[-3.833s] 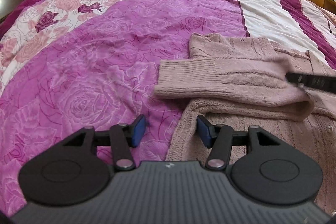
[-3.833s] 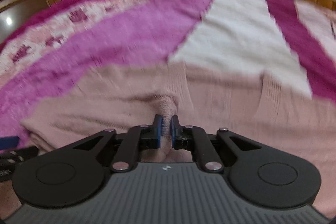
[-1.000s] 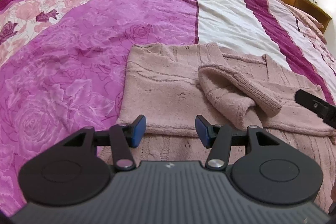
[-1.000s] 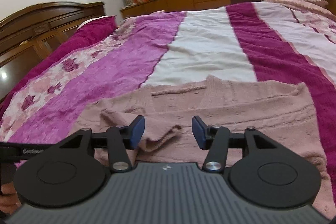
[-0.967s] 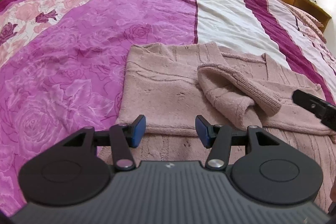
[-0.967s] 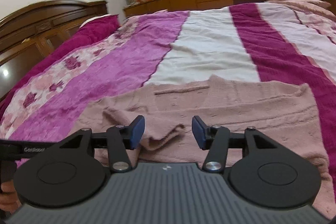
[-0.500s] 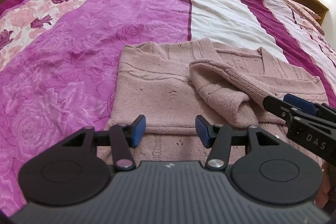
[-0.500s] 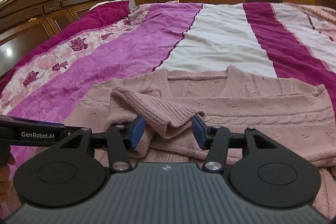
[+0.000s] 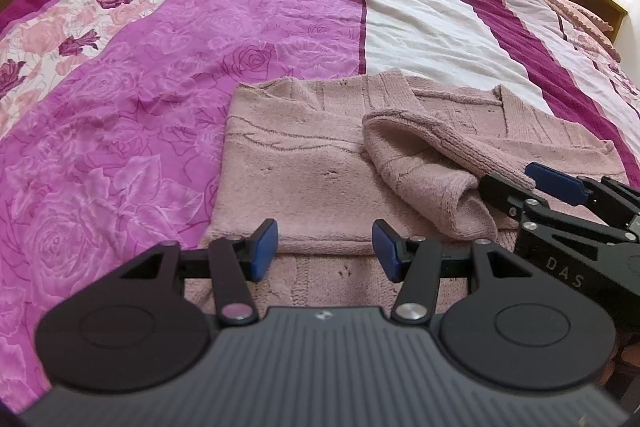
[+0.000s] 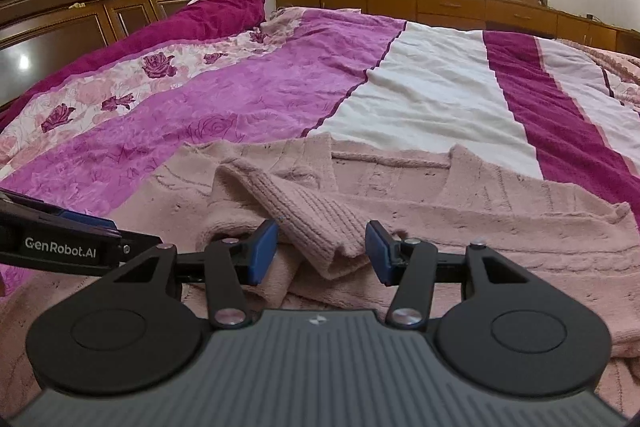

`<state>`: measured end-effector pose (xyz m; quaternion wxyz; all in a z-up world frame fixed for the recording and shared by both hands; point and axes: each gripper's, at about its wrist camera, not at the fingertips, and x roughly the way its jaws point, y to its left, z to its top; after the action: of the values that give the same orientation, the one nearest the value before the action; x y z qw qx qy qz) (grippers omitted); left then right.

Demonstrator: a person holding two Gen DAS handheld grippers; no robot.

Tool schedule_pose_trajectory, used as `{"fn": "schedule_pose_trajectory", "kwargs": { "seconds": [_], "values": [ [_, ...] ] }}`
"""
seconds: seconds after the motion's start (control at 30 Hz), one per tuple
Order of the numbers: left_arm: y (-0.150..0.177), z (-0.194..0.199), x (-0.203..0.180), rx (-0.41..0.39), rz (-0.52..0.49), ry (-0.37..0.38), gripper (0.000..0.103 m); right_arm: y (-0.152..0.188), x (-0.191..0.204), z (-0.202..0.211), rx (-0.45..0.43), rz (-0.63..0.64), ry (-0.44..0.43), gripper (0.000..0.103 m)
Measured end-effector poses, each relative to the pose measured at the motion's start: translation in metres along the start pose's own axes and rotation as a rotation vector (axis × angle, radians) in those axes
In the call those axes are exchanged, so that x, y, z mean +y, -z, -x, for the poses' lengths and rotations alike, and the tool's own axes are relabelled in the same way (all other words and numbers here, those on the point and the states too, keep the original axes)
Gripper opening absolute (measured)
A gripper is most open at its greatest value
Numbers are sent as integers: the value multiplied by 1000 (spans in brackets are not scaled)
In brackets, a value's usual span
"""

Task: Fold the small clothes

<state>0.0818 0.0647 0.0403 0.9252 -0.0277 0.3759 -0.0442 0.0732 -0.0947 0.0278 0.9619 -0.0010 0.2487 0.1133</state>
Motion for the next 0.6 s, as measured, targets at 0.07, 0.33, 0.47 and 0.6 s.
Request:
{"fn": "schedule_pose_trajectory", "kwargs": {
  "seconds": [0.07,0.33,0.47,0.6],
  "values": [
    [0,0,0,0,0,0,55,0,1,-3,10,-4,-8,55],
    [1,0,0,-5,0,-10,55,0,-5,-3,5,-65,-17,10],
    [0,1,3,-12,4,-11,54,-8,-15,11,-39,-117,-35,7],
    [-1,2,5,-17,12,-16,54,-21,-25,27,-53,-153,-35,6]
  ]
}}
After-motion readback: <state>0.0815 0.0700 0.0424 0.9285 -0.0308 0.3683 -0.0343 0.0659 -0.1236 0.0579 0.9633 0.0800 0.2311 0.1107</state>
